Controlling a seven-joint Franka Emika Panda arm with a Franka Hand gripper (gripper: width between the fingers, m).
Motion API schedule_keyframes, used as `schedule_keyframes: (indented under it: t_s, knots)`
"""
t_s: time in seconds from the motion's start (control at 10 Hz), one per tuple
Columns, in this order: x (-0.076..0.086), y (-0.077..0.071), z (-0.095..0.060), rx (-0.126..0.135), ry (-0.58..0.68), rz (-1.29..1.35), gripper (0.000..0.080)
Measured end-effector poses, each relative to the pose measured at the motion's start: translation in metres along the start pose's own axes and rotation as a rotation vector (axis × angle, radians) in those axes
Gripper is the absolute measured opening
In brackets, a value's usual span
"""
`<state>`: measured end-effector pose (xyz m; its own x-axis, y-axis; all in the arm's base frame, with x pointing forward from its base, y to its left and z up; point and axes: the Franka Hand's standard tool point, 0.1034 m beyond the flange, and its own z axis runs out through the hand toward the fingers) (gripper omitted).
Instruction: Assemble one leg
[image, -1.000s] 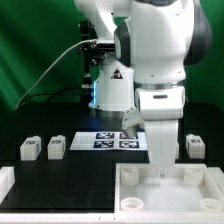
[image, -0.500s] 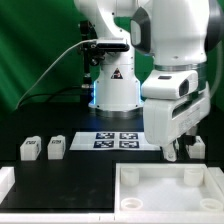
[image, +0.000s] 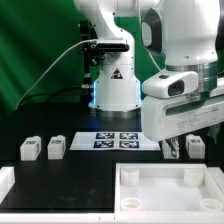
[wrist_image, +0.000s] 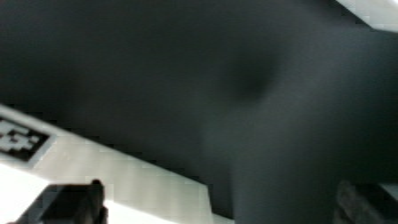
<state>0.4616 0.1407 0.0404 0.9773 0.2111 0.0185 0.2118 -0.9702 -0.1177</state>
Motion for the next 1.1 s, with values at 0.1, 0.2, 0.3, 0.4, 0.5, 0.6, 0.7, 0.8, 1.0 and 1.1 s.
schedule_keyframes:
  t_s: [0.1, 0.2, 0.3, 0.4, 0.5, 0.6, 0.7, 0.8, 1.0, 1.1]
  knots:
    - [-0.004, -0.011, 0.0, 0.004, -0.01, 0.109, 0.0649]
    - [-0.006, -0.015, 0.0, 0.002, -0.013, 0.1, 0.0649]
    - [-0.01, -0.011, 0.003, 0.002, -0.011, 0.056, 0.0649]
    - [-0.01, -0.011, 0.003, 0.003, -0.025, 0.06, 0.0649]
    - [-0.012, -0.013, 0.003, 0.006, -0.074, 0.06, 0.0649]
    - [-0.02, -0.017, 0.003, 0.011, -0.179, 0.088, 0.0649]
    - [-0.03, -0.025, 0.004, 0.013, -0.321, 0.119, 0.0649]
    - [-0.036, -0.029, 0.008, 0.021, -0.422, 0.117, 0.0649]
    - [-0.057, -0.036, 0.014, 0.022, -0.587, 0.134, 0.0649]
    - [-0.059, -0.039, 0.016, 0.033, -0.694, 0.131, 0.0649]
